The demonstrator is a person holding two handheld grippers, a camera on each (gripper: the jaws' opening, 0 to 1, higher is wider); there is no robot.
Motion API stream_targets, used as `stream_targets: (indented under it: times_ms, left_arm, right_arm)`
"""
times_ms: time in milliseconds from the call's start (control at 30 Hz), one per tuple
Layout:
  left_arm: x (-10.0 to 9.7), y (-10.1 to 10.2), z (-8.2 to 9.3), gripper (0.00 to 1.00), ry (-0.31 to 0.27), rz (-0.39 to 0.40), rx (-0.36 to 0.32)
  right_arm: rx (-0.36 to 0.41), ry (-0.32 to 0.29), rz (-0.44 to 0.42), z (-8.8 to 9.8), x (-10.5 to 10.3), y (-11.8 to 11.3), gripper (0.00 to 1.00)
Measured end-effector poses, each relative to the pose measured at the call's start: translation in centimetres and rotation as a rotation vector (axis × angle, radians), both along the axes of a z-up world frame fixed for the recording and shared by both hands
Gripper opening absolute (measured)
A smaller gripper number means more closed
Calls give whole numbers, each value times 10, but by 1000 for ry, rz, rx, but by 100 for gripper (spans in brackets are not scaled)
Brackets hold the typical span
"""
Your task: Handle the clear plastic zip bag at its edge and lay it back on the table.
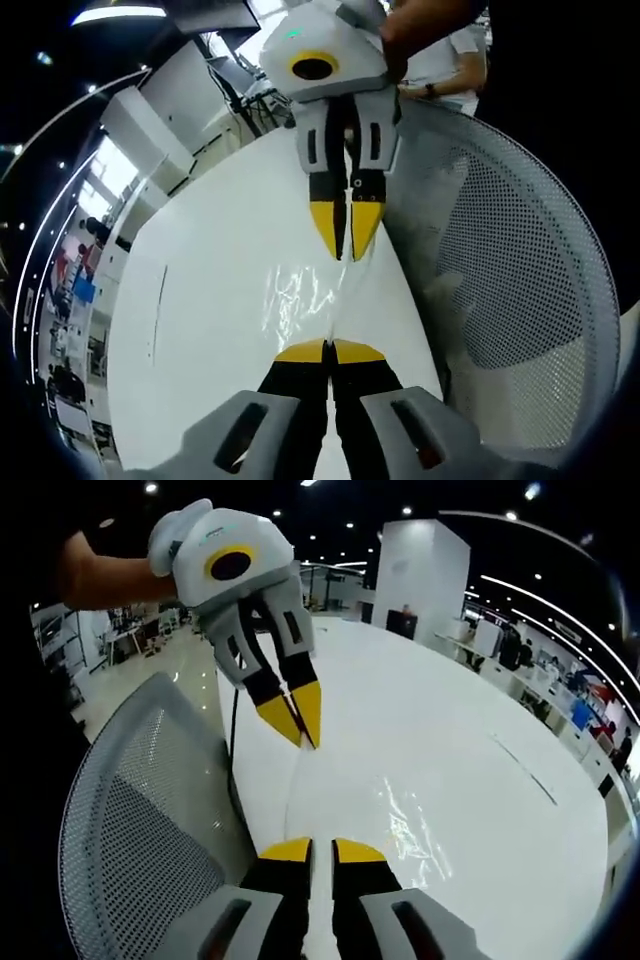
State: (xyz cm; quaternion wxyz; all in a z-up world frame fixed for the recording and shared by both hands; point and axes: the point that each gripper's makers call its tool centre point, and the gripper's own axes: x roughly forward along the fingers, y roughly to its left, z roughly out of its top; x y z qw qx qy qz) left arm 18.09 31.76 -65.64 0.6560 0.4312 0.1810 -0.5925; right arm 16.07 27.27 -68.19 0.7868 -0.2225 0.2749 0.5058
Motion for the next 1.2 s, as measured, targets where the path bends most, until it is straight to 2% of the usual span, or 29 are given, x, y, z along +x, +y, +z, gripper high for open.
stream_targets:
  times_ms: [167, 200, 300, 433, 567, 800, 900, 1067, 1200]
  left_arm:
    - [3, 2, -1, 0, -5, 11, 13]
    - [4, 2, 0, 0, -18, 15, 7]
    - [3, 1, 4, 0, -7, 23, -15]
    - [0, -1, 10, 5, -12, 12, -41]
    - [-3, -4, 15, 6, -23, -9, -47]
    - [-16, -22, 22, 10, -30, -86, -56]
    - [-22, -30, 18, 10, -47, -128, -35]
    - [-26, -37, 4, 12, -61, -160, -5]
    - [-23, -40, -7, 13, -95, -169, 25]
  right_arm:
    - [9, -3, -5, 1, -1, 4, 0]
    - [8, -6, -8, 0, 0, 3, 0]
    - [1, -12, -19, 1, 3, 2, 0]
    - [9, -20, -32, 4, 8, 1, 0]
    - [13, -24, -38, 6, 11, 1, 0]
    - [13, -17, -47, 6, 13, 3, 0]
    - [14, -10, -49, 6, 13, 3, 0]
    - [17, 6, -59, 7, 15, 3, 0]
    - [27, 16, -66, 10, 17, 4, 0]
